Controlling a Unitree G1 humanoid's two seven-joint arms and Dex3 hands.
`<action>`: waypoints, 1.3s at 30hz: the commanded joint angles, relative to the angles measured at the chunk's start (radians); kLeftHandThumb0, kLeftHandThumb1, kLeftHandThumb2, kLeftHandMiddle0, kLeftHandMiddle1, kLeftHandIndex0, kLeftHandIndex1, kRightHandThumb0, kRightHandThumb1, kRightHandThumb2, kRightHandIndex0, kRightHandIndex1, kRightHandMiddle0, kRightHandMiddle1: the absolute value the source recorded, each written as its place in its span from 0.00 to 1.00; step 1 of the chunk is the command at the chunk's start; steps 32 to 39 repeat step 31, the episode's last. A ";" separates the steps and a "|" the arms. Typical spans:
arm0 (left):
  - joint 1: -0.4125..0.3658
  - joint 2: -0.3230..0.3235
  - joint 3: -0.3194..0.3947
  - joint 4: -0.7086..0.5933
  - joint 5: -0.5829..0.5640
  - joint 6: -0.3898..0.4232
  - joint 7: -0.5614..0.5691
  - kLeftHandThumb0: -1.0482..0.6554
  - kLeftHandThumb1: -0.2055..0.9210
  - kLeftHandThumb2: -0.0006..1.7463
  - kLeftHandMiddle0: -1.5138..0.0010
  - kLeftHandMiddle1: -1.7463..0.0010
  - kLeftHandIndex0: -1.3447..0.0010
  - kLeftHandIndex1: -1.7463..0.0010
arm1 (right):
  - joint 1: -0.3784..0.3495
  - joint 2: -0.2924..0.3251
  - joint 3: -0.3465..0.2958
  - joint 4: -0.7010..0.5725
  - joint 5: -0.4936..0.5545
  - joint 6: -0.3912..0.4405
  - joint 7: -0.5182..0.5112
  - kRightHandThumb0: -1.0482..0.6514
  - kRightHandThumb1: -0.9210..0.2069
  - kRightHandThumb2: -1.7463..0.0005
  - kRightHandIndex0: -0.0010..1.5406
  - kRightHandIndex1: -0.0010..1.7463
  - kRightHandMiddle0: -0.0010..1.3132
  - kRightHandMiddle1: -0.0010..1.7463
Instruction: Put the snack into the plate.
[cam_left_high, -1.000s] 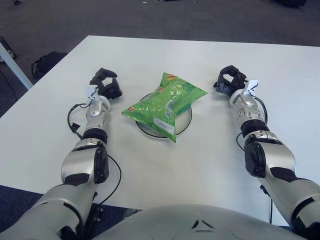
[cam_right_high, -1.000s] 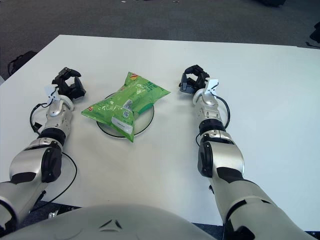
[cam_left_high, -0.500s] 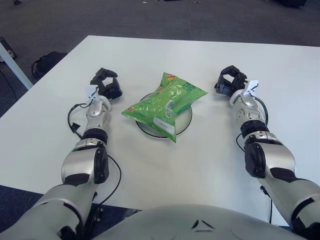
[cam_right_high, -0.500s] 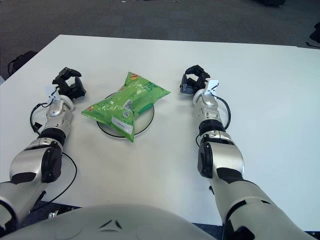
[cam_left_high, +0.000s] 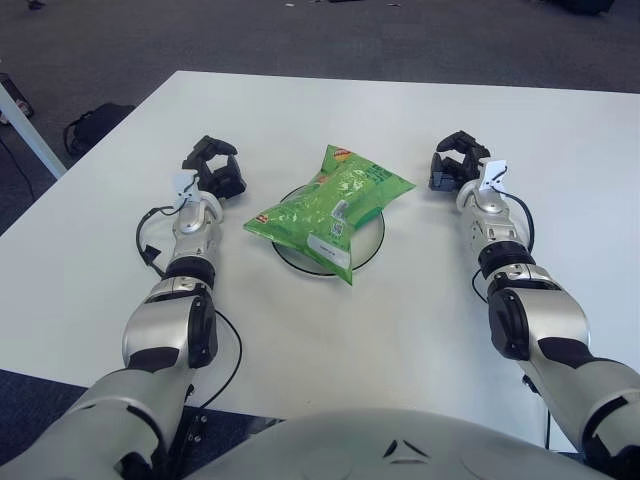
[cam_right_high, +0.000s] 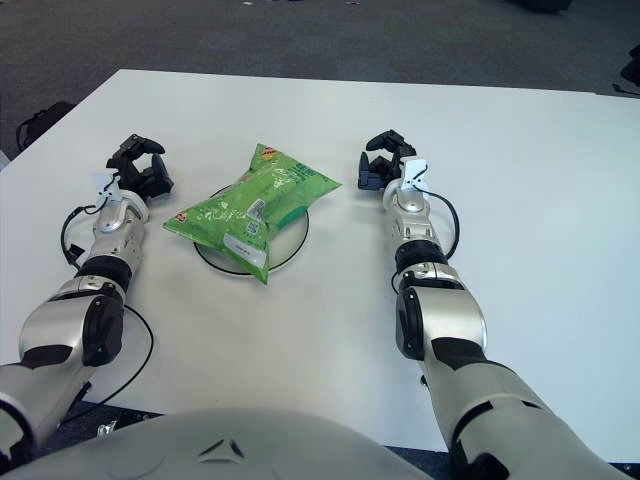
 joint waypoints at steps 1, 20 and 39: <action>0.050 -0.026 -0.002 0.030 -0.004 0.042 -0.007 0.33 0.45 0.77 0.15 0.00 0.53 0.00 | 0.057 0.005 0.002 0.033 -0.007 0.072 -0.005 0.61 0.76 0.09 0.51 1.00 0.47 0.95; 0.104 -0.083 -0.048 -0.060 0.027 0.009 0.022 0.32 0.42 0.79 0.14 0.00 0.52 0.00 | 0.072 0.019 -0.014 -0.004 0.021 0.054 0.013 0.61 0.78 0.07 0.52 1.00 0.47 0.98; 0.155 -0.067 -0.112 -0.112 0.064 -0.031 -0.068 0.31 0.39 0.81 0.16 0.00 0.49 0.00 | 0.081 0.034 -0.080 -0.018 0.102 0.014 0.085 0.61 0.79 0.07 0.54 0.96 0.46 1.00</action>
